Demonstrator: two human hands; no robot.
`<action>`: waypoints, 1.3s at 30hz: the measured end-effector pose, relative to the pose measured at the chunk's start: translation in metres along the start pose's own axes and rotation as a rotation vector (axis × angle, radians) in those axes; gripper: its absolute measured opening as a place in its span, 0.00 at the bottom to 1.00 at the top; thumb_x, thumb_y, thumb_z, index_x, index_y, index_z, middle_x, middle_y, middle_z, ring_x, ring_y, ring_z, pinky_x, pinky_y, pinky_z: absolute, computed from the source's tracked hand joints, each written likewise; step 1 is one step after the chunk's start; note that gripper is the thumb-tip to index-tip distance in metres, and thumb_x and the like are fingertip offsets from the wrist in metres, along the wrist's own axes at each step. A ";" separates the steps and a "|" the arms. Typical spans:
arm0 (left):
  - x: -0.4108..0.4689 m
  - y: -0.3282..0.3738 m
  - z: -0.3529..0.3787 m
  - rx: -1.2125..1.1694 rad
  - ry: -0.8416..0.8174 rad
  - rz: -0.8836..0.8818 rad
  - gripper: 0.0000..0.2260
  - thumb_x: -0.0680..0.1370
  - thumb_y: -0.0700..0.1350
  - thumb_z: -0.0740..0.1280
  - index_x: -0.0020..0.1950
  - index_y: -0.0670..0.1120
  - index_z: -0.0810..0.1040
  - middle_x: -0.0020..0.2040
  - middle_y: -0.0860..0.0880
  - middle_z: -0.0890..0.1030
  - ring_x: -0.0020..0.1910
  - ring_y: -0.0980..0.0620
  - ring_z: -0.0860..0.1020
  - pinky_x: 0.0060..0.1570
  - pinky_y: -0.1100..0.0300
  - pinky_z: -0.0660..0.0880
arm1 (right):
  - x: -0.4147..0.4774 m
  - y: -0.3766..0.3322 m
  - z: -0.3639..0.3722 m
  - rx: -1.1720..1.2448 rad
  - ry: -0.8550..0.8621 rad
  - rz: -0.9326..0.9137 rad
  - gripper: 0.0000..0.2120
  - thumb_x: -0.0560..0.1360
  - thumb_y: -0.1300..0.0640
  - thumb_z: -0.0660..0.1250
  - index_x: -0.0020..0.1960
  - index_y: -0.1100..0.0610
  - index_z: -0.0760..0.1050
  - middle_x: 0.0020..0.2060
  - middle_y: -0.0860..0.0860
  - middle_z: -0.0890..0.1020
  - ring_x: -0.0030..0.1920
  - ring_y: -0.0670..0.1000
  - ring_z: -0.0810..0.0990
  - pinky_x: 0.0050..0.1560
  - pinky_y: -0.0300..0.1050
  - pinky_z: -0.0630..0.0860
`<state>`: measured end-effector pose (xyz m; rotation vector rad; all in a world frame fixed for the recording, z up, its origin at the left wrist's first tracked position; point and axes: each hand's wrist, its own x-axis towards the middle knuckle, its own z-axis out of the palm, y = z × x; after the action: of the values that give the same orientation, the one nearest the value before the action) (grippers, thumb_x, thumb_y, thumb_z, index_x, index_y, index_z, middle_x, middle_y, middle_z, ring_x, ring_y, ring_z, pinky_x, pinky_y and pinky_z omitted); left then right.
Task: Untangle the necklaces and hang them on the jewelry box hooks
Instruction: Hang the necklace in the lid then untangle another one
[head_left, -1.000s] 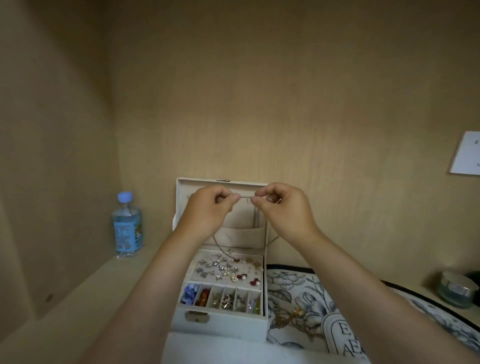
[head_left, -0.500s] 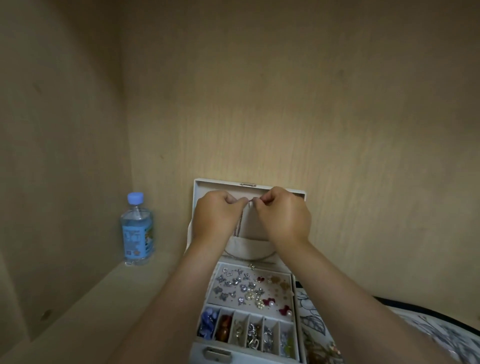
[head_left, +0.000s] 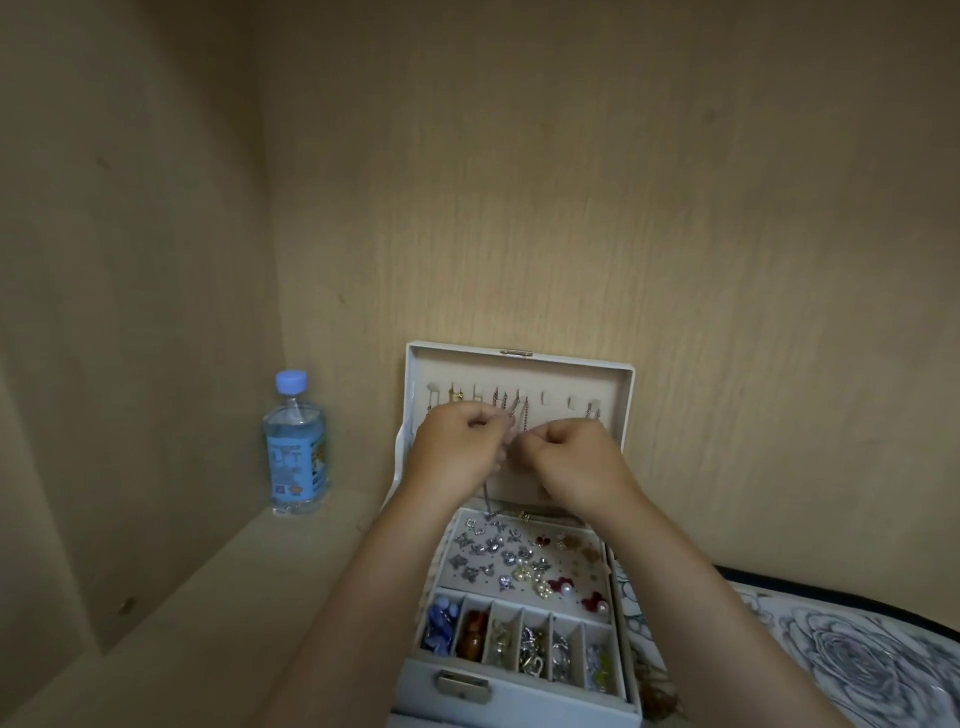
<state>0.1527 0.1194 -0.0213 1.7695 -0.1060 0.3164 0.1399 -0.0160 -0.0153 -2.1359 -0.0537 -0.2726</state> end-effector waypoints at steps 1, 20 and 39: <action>-0.002 0.000 -0.002 0.021 -0.013 0.029 0.08 0.77 0.43 0.68 0.42 0.50 0.85 0.38 0.52 0.84 0.38 0.53 0.81 0.48 0.48 0.80 | -0.005 -0.002 0.002 0.100 -0.062 0.031 0.11 0.76 0.52 0.67 0.42 0.56 0.84 0.35 0.52 0.86 0.33 0.53 0.84 0.34 0.44 0.80; -0.022 -0.002 0.003 0.061 -0.363 -0.015 0.07 0.81 0.41 0.64 0.53 0.49 0.80 0.34 0.53 0.82 0.31 0.56 0.80 0.29 0.63 0.76 | 0.002 0.006 -0.023 -0.274 -0.033 -0.261 0.10 0.75 0.54 0.72 0.35 0.47 0.82 0.30 0.42 0.81 0.32 0.38 0.77 0.34 0.32 0.68; -0.017 0.009 -0.011 -0.066 -0.224 -0.013 0.03 0.77 0.43 0.72 0.48 0.46 0.85 0.38 0.53 0.85 0.34 0.58 0.79 0.29 0.69 0.72 | -0.001 0.014 -0.018 -0.114 -0.326 -0.089 0.07 0.70 0.53 0.78 0.47 0.52 0.85 0.37 0.46 0.86 0.36 0.42 0.82 0.42 0.38 0.77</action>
<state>0.1327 0.1263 -0.0153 1.7342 -0.2626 0.1031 0.1381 -0.0386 -0.0175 -2.2758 -0.3296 0.0244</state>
